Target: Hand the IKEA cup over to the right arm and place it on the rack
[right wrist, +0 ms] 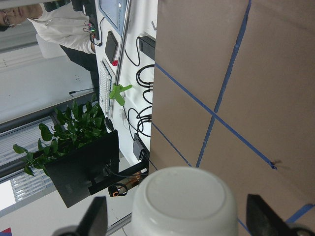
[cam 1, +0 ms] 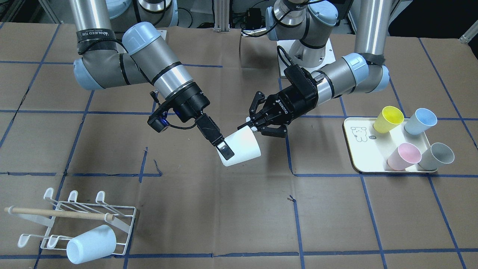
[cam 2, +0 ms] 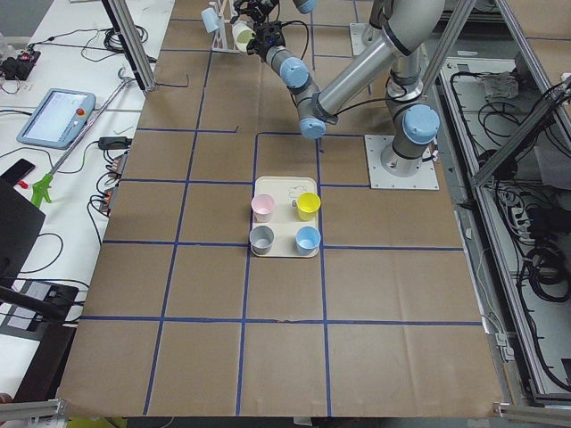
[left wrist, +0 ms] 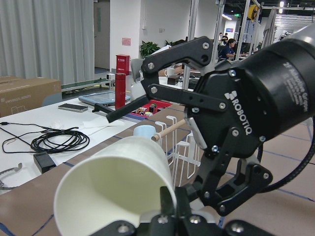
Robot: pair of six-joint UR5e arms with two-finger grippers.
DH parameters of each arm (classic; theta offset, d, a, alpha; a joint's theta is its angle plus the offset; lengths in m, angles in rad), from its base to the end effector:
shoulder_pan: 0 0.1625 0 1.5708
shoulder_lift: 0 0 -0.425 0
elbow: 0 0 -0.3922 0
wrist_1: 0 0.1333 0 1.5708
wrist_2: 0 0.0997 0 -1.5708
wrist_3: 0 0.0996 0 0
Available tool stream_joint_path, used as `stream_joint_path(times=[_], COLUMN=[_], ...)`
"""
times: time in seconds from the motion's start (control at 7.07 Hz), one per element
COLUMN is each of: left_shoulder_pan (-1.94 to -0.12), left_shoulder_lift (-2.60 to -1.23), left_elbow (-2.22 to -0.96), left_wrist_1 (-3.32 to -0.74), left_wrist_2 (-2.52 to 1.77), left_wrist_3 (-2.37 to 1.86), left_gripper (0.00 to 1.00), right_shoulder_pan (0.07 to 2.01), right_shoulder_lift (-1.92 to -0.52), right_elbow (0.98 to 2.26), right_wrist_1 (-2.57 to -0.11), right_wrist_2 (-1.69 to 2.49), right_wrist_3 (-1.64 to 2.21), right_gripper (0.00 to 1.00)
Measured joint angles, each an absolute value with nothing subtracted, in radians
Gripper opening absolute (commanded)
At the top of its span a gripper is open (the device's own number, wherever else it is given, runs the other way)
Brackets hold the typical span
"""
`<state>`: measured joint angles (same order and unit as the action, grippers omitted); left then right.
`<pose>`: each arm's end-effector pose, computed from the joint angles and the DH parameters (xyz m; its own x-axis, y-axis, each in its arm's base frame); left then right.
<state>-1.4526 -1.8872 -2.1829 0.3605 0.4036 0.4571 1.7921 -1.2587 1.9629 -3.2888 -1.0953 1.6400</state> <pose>-0.1698 -0.4771 0.3154 -0.4600 0.8850 0.0719 0.1555 0.1600 -0.9748 0.2969 -0.5044 0.3509 -0.0617 0.5542 -0.8301 0.7882 0.5372 0.3001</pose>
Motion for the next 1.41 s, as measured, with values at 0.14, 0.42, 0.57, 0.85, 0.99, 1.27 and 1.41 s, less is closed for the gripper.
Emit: stream_joint_path(times=[0.14, 0.42, 0.57, 0.85, 0.99, 1.27, 1.41], left_shoulder_pan=[-1.453, -1.453, -1.453, -1.453, -1.453, -1.453, -1.453], left_shoulder_lift=[-1.885, -1.883, -1.882, -1.881, -1.881, -1.881, -1.881], left_elbow=[-2.183, -2.183, -2.183, -2.183, -2.183, -2.183, -2.182], left_wrist_1=[0.361, 0.36, 0.36, 0.36, 0.36, 0.361, 0.36], left_wrist_2=[0.403, 0.404, 0.404, 0.404, 0.404, 0.404, 0.403], left_wrist_3=[0.457, 0.457, 0.457, 0.456, 0.455, 0.454, 0.453], left_gripper=[0.06, 0.07, 0.07, 0.07, 0.07, 0.1, 0.28], right_shoulder_pan=[1.794, 1.803, 1.806, 1.808, 1.808, 1.808, 1.809], right_shoulder_lift=[-1.255, -1.253, -1.253, -1.253, -1.254, -1.254, -1.254], right_elbow=[1.961, 1.961, 1.96, 1.955, 1.952, 1.95, 1.95], right_wrist_1=[-3.289, -3.286, -3.283, -3.281, -3.281, -3.281, -3.281], right_wrist_2=[-1.095, -1.096, -1.096, -1.096, -1.096, -1.095, -1.094], right_wrist_3=[1.64, 1.641, 1.641, 1.64, 1.64, 1.638, 1.638], right_gripper=[0.98, 0.97, 0.91, 0.71, 0.63, 0.52, 0.5])
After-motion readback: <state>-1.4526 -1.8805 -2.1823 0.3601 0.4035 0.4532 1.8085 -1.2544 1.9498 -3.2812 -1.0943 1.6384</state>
